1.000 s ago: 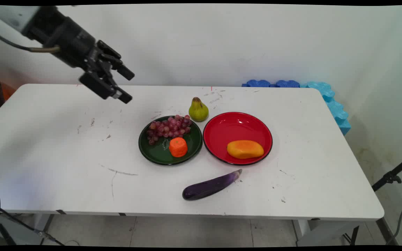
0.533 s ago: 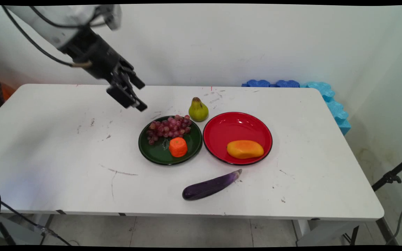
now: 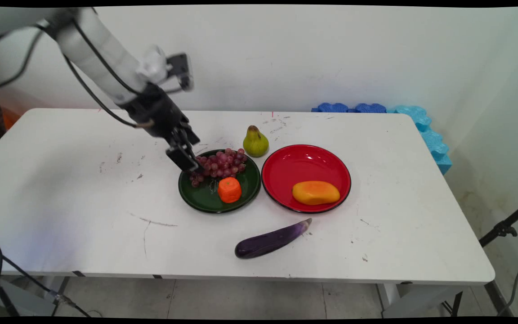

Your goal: Pick up the mandarin from the green plate

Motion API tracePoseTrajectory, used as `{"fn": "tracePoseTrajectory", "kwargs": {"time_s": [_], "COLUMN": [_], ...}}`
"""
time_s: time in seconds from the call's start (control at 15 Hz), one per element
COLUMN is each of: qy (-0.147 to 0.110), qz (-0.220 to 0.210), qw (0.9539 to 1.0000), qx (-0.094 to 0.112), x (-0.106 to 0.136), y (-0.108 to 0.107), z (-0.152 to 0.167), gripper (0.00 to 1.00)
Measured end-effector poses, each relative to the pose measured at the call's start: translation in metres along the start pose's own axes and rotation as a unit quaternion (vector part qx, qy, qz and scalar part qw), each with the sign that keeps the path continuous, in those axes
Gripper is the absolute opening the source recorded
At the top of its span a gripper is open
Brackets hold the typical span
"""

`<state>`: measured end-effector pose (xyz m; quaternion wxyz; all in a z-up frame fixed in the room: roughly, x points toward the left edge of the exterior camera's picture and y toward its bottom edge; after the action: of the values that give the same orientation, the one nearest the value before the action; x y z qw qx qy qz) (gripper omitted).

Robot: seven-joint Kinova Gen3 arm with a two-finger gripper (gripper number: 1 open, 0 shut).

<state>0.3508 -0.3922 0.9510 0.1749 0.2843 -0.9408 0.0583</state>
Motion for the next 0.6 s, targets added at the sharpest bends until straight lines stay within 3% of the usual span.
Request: {"fn": "tracePoseTrajectory", "kwargs": {"time_s": [0.33,0.6], "qy": [-0.024,-0.029], "qz": [0.006,0.019], "qw": [0.9997,0.9994], "qx": [0.005,0.004], "x": [0.009,0.016], "y": [-0.002,-0.002], "z": [0.054,0.079], "gripper": [1.00,1.00]}}
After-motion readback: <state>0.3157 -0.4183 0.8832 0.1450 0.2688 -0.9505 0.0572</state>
